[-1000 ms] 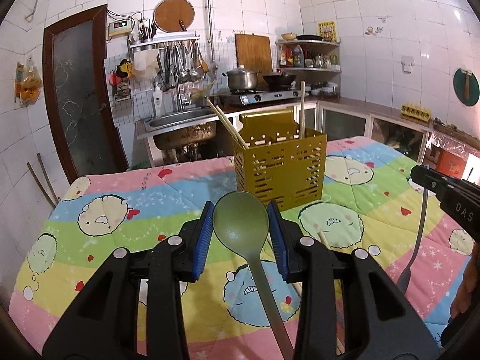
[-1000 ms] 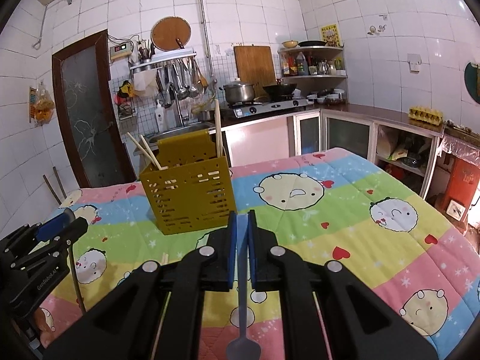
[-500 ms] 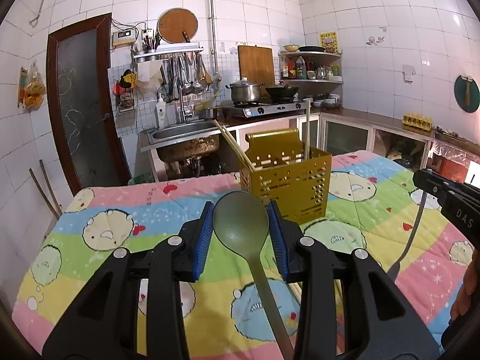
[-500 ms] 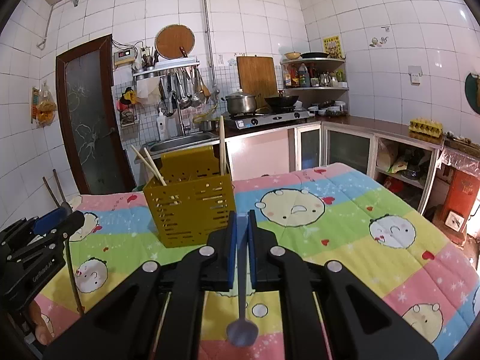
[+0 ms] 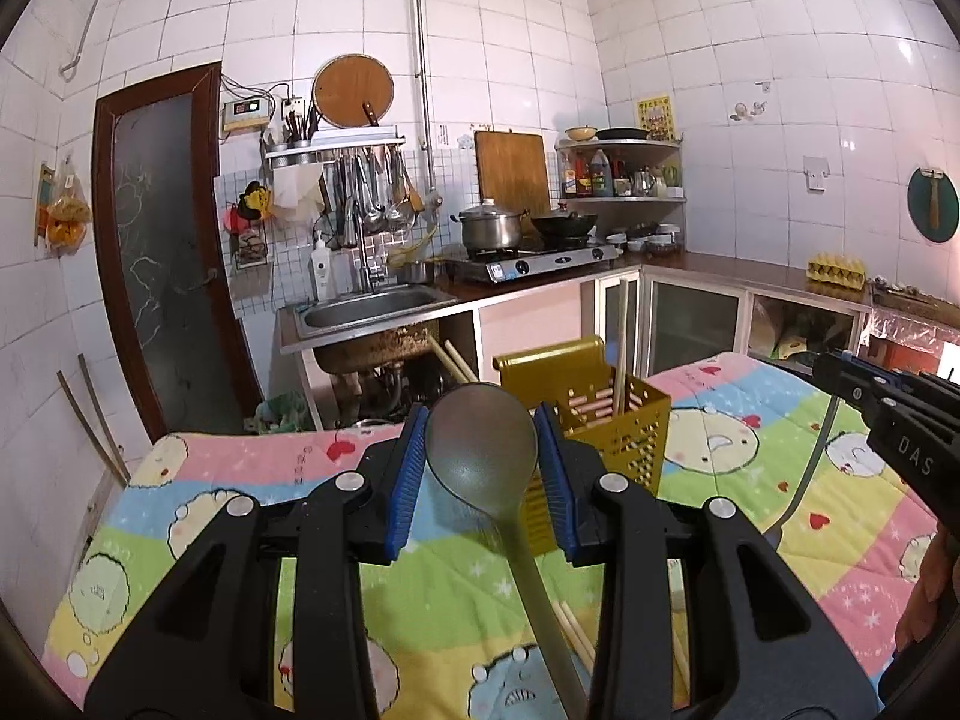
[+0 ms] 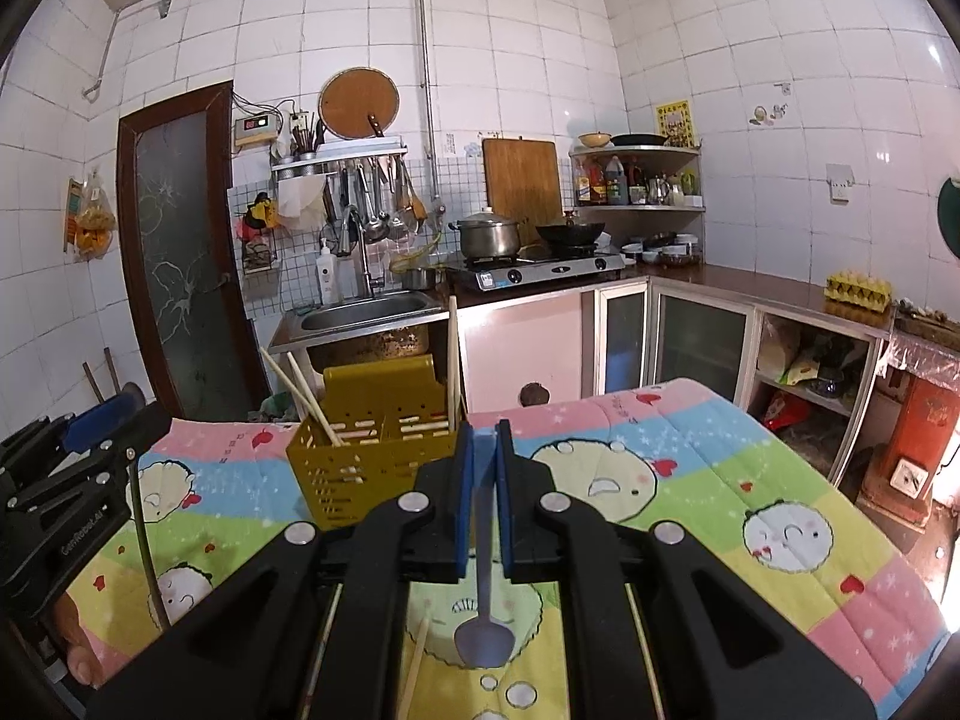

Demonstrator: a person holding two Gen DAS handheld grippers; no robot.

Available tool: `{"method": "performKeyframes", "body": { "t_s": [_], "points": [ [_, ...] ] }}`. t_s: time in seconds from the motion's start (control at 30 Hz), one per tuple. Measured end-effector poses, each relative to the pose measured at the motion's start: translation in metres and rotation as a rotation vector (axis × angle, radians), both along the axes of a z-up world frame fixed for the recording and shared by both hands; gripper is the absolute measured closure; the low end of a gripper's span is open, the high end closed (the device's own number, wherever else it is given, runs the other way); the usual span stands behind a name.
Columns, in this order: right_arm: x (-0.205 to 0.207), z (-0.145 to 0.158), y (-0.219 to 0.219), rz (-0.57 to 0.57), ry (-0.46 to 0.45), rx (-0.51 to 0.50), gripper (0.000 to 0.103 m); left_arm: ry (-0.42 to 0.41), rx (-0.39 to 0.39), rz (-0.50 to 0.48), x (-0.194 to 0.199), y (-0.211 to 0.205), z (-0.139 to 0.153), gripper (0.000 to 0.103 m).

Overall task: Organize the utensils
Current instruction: 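Lower the spoon and fork handle-first into the holder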

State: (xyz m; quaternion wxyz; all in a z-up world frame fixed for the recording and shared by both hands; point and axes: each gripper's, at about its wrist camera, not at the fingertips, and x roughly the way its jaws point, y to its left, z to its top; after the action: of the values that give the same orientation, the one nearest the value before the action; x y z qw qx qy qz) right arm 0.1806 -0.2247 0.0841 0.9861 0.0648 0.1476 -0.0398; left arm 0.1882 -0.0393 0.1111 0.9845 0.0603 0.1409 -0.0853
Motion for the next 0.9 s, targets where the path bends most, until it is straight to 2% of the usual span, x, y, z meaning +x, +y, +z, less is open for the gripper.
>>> {"method": "performKeyframes", "body": {
  "t_s": [0.17,0.53,0.9],
  "points": [
    [0.009,0.017,0.001,0.004,-0.023,-0.005,0.096,-0.019,-0.001,0.004,0.016,-0.005,0.013,0.068],
    [0.047,0.08,0.006,0.009,-0.1,-0.049,0.096,-0.077,-0.028,0.022,0.068,-0.012,0.054,0.068],
    [0.111,0.102,0.007,0.022,-0.12,-0.028,0.096,-0.143,-0.071,0.058,0.134,-0.018,0.08,0.068]
  ]
}}
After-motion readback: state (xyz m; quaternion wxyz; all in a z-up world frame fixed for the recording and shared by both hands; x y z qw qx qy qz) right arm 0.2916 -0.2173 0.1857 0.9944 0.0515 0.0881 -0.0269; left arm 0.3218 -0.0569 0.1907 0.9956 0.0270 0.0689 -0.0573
